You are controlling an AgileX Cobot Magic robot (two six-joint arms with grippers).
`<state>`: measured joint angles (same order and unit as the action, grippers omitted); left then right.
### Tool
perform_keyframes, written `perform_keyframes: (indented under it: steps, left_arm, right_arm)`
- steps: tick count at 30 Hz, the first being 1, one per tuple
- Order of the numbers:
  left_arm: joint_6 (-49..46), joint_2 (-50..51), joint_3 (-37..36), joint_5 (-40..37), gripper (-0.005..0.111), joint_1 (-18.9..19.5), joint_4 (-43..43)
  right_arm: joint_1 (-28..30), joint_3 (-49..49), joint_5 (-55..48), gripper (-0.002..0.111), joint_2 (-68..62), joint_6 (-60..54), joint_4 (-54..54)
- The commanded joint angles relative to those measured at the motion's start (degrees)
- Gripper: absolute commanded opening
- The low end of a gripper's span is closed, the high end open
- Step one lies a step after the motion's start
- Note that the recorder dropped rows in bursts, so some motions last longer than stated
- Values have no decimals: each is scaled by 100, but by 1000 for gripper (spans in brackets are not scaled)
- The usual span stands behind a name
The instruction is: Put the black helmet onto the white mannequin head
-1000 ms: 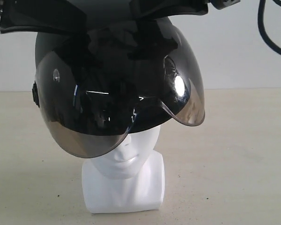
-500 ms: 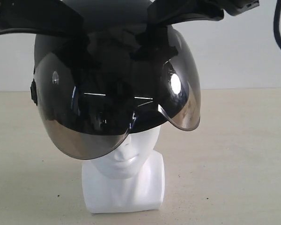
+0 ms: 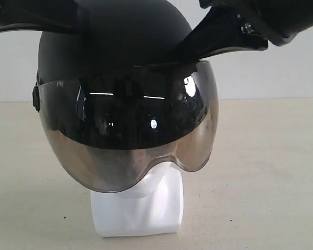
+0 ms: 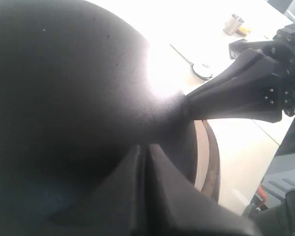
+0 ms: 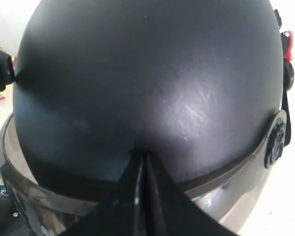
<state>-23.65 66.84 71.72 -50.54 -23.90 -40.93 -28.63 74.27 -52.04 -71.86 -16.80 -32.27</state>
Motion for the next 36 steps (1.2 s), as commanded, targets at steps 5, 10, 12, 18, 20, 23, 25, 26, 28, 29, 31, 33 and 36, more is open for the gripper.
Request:
perform_keyframes:
  steps: [5, 10, 12, 18, 20, 23, 25, 26, 28, 29, 31, 33, 36]
  left_arm:
    - [85, 94, -38, 165, 5, 4, 310]
    - [126, 94, -38, 165, 5, 4, 310]
    - [140, 94, -38, 165, 5, 4, 310]
    - [222, 94, -38, 165, 5, 4, 310]
    - [288, 94, -38, 155, 5, 4, 310]
    - [341, 94, -38, -23, 5, 4, 310]
    - [341, 41, -38, -121, 5, 4, 310]
    - [351, 19, -38, -141, 5, 4, 323]
    - [396, -78, -38, -182, 5, 4, 495]
    - [526, -116, -38, -211, 5, 4, 679]
    - [753, -216, -38, -306, 5, 4, 1042]
    - [1064, -314, -38, -431, 5, 4, 1480]
    - [1293, -375, -38, -658, 5, 4, 1810]
  right_arm:
    - [-6, -688, -256, 0, -87, -73, 0]
    - [-6, -688, -411, 0, 210, 32, 0]
    - [-6, -688, -435, 0, 274, 32, 30]
    - [-6, -698, -533, 0, 275, 32, 116]
    - [-6, -698, -493, 0, 275, 32, 125]
    - [-6, -698, -403, 0, 275, 32, 125]
    - [-6, -698, -332, 0, 318, 7, 125]
    - [-6, -698, -295, 0, 334, -30, 125]
    - [-6, -698, -227, 0, 392, -30, 164]
    - [-6, -698, -192, 0, 452, -30, 204]
    - [-6, -698, -125, 0, 528, -20, 268]
    - [-6, -698, -17, 0, 627, 20, 320]
    - [5, -698, 105, 0, 770, 34, 320]
